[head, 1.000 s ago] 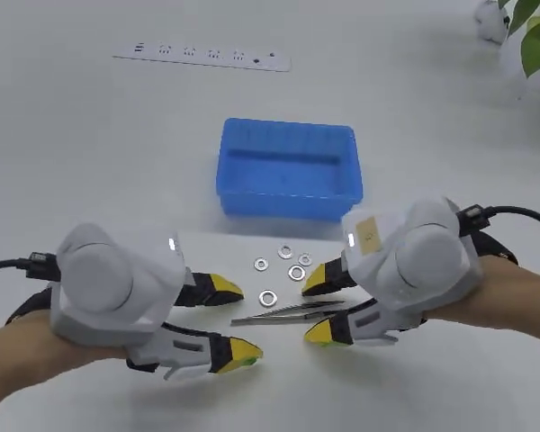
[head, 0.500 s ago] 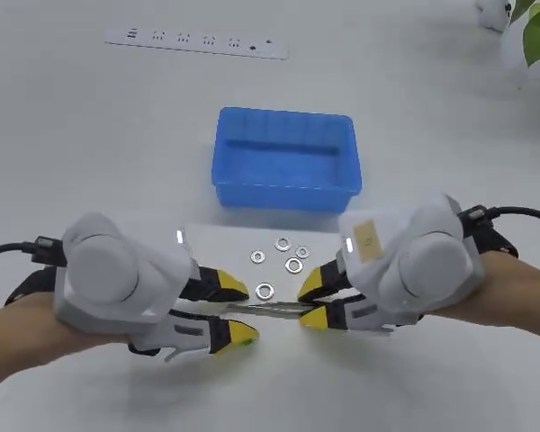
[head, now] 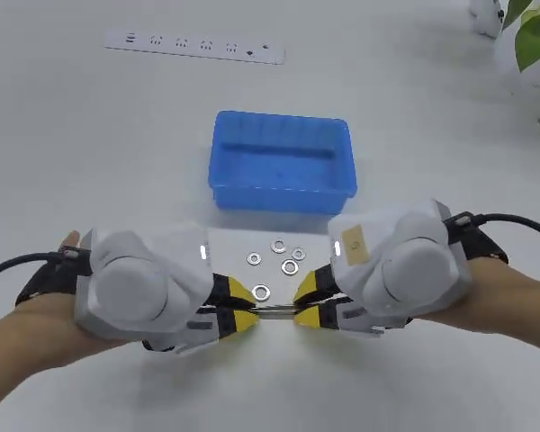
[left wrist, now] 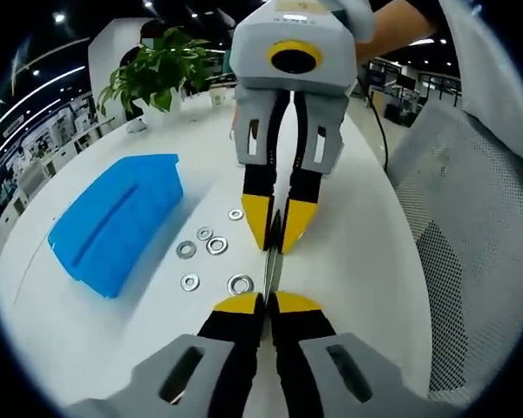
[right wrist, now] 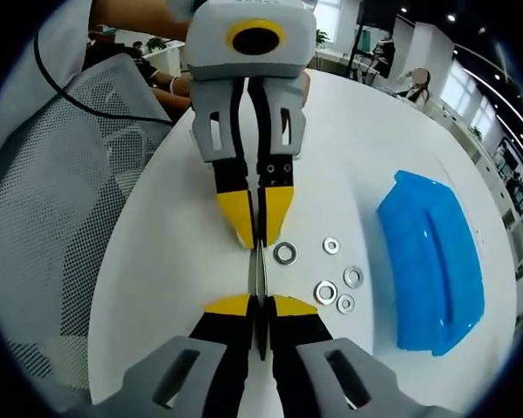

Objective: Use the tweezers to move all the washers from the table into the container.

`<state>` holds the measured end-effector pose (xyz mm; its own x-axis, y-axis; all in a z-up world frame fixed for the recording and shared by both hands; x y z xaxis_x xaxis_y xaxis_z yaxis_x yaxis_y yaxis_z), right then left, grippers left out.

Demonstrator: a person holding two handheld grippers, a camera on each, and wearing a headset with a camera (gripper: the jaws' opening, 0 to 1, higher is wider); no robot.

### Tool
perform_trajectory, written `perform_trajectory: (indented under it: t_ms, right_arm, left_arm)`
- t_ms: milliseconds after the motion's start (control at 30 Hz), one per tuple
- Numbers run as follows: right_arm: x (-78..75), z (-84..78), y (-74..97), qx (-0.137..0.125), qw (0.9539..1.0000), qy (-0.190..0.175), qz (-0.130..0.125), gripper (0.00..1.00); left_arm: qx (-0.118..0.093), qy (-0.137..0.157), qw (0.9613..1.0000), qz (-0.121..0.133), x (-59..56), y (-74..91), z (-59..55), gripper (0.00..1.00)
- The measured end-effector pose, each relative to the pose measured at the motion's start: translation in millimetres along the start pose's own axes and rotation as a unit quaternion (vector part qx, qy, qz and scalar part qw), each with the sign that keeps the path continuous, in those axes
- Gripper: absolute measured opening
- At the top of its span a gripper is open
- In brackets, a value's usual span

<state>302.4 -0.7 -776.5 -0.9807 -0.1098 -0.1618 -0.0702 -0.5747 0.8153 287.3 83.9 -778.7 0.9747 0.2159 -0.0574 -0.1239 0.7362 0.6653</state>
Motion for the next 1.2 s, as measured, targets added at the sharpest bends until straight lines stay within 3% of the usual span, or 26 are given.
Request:
perform_trajectory:
  t_ms: [200,400,533,700,967,1200]
  right_arm:
    - [2.4,0.7,0.1,0.001,1.0000,-0.003,-0.005,0.08]
    - [3.6,0.6,0.1,-0.006,0.9999,-0.007,-0.007,0.07]
    - [6.3,2.3,-0.3,-0.004,0.9999,0.004,-0.010,0.07]
    - [11.3,5.2,-0.9,-0.007,0.9998,0.013,-0.013,0.07]
    - [12.9,14.5,0.1,-0.035,0.9988,0.012,-0.032,0.08]
    - [10.3,18.3,6.7,-0.071,0.9959,-0.014,-0.056,0.08]
  left_arm:
    - [0.011,-0.001,0.9998,-0.014,-2.2,0.9,-0.2,0.07]
    - [0.020,0.003,0.9997,-0.015,-4.0,1.2,-0.5,0.06]
    - [0.042,-0.011,0.9990,-0.009,-7.9,1.1,1.0,0.06]
    - [0.043,-0.010,0.9990,-0.012,-11.2,10.3,3.7,0.06]
    - [0.049,-0.011,0.9987,-0.010,-12.6,23.3,7.3,0.06]
    - [0.041,-0.015,0.9990,-0.010,-11.4,36.9,23.4,0.06]
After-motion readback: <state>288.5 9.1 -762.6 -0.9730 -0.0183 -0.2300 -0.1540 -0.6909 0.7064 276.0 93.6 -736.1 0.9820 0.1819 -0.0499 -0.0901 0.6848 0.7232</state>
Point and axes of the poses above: the centre of the closed fingertips' face, and the gripper's own axes: y roughly backward along the fingers, x roughly to its left, z roughly out of its top, the point moved 5 cm from there along y, roughly backward along the fingers, and after that the axes turned 7 degrees about -z, right-handed, at the moved point
